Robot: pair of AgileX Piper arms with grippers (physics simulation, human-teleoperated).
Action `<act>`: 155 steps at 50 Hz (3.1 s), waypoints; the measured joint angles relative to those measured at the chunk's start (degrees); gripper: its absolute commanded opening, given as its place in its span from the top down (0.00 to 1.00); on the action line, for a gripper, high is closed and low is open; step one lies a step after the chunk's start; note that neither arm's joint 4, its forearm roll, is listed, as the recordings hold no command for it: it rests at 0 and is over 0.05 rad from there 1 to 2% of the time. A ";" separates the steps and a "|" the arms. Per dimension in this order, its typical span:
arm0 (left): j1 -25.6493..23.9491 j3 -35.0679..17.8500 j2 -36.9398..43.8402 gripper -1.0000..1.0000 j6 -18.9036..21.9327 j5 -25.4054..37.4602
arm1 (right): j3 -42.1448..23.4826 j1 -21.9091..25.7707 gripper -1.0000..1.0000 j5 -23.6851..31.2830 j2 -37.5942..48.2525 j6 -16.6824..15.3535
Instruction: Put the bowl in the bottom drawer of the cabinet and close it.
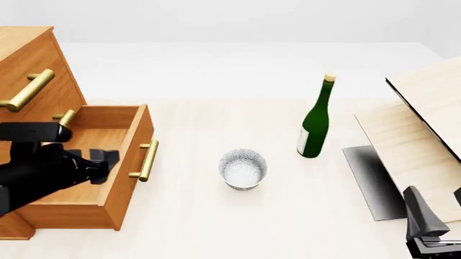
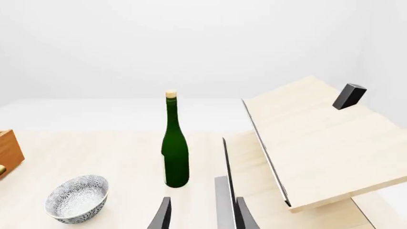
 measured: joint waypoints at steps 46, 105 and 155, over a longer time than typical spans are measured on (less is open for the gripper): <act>-0.36 4.12 7.19 0.00 -2.24 -7.48 | 0.00 0.00 0.00 0.00 0.00 0.00; -2.34 9.50 13.74 0.00 -6.94 -15.77 | 0.00 0.00 0.00 0.00 0.00 0.00; -8.51 7.18 17.94 0.00 -7.52 -17.31 | 0.00 0.00 0.00 0.00 0.00 0.00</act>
